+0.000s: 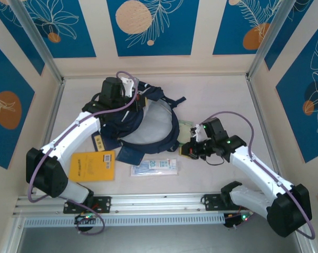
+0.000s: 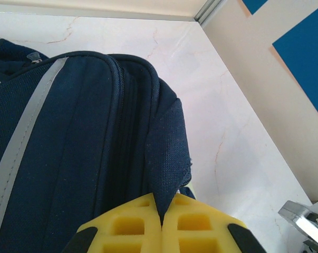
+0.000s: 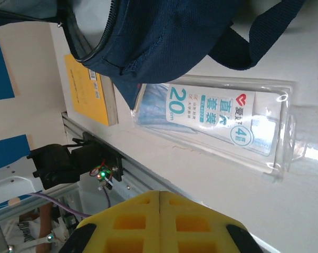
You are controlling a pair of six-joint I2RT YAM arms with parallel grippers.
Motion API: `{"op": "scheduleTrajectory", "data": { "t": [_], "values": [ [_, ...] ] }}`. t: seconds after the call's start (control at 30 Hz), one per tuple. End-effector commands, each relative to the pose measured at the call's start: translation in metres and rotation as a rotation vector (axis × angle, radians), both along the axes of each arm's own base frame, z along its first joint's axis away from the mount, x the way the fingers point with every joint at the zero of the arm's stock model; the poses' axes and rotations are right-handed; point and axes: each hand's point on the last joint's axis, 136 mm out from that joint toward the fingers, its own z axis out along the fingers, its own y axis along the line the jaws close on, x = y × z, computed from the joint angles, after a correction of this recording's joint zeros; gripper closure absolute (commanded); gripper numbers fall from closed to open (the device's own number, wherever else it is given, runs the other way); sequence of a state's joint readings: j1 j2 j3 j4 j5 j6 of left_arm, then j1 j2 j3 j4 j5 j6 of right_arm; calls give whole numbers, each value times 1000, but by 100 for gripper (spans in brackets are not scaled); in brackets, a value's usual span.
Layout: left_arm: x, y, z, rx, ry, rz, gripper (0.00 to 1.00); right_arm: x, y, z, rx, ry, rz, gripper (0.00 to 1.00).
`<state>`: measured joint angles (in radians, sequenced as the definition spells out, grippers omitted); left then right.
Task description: Pack books, pencil case, and school supplies into a backpack
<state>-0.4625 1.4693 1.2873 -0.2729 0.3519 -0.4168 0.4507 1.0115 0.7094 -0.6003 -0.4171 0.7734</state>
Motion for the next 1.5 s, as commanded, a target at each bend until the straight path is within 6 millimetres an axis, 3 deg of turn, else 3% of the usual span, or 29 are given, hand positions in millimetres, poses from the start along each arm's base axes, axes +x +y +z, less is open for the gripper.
{"op": "scheduleTrajectory", "data": {
  "t": [0.0,0.13,0.3,0.57,0.83,1.03,1.47],
  "values": [
    [10,10,8,12,-40,33,100,-7,-14,-15,-118,72,-2,79],
    [10,10,6,14,-35,34,100,-1,-24,-60,-295,158,-14,65],
    [10,11,7,18,-41,37,100,1,-9,-93,-304,210,23,61],
    [10,9,6,13,-36,29,100,-9,4,-133,-306,293,77,63],
    [10,9,5,16,-34,31,100,-14,7,-159,-347,324,103,77],
    [10,10,5,20,-37,31,100,-11,5,-147,-354,284,115,99],
    [10,11,8,21,-44,32,100,-22,-12,-61,-235,113,102,100]
  ]
}}
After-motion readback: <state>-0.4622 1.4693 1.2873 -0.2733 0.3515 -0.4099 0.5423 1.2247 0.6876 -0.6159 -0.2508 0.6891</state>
